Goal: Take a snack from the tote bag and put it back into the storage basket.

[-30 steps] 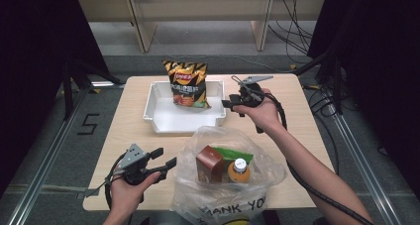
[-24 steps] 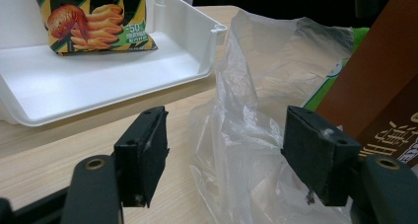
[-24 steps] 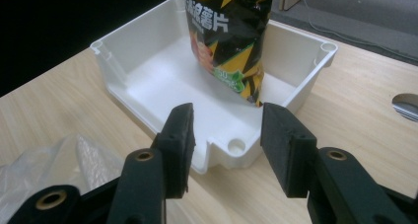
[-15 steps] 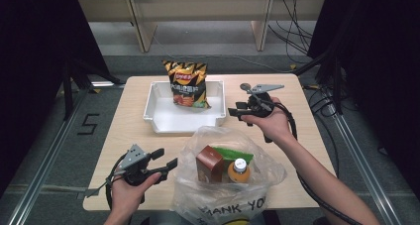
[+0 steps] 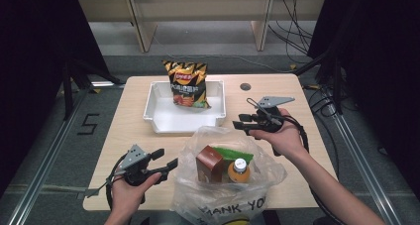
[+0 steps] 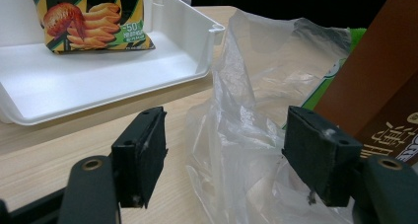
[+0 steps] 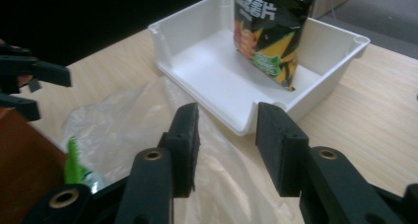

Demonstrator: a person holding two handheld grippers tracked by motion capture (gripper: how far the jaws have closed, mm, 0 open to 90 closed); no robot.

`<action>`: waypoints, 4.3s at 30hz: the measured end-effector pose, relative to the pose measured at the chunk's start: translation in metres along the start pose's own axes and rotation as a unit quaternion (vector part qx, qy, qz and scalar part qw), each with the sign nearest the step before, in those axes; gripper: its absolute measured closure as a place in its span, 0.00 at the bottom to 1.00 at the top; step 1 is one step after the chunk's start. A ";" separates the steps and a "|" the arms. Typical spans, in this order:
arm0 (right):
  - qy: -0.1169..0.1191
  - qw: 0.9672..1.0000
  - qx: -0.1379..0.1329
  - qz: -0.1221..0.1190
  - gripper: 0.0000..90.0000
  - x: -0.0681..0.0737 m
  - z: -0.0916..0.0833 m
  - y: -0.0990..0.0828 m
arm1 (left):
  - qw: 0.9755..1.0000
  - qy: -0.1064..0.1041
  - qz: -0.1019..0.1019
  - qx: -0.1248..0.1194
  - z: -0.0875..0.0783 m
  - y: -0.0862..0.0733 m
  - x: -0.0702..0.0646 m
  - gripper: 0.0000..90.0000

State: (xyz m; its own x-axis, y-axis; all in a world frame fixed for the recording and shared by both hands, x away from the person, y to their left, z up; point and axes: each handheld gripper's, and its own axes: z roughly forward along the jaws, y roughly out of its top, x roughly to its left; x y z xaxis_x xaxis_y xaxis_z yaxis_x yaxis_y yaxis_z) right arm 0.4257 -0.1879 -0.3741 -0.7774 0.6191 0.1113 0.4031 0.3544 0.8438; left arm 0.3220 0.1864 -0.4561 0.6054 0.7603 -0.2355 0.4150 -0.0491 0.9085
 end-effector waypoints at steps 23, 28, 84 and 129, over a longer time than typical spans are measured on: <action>0.054 0.998 -0.013 -0.019 0.71 0.027 -0.020 -0.025 | 1.000 0.000 -0.004 -0.001 0.000 -0.001 0.001 0.35; 0.062 0.998 -0.004 -0.020 0.68 0.027 -0.025 -0.030 | 1.000 0.003 -0.005 0.002 0.001 -0.001 0.001 0.35; 0.091 0.993 0.032 -0.061 0.75 0.025 -0.018 -0.043 | 1.000 0.002 0.001 -0.001 -0.001 0.001 -0.003 0.35; 0.113 0.988 -0.020 -0.099 1.00 0.029 -0.040 0.013 | 1.000 -0.002 0.003 0.002 0.000 0.001 -0.003 0.35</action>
State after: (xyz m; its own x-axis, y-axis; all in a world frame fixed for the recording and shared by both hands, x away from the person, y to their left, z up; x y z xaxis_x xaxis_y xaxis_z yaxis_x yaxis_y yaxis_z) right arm 0.3888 -0.1931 -0.3384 -0.9290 0.3661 0.0535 0.2172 0.4225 0.8799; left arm 0.3203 0.1845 -0.4545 0.6102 0.7578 -0.2311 0.4134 -0.0557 0.9088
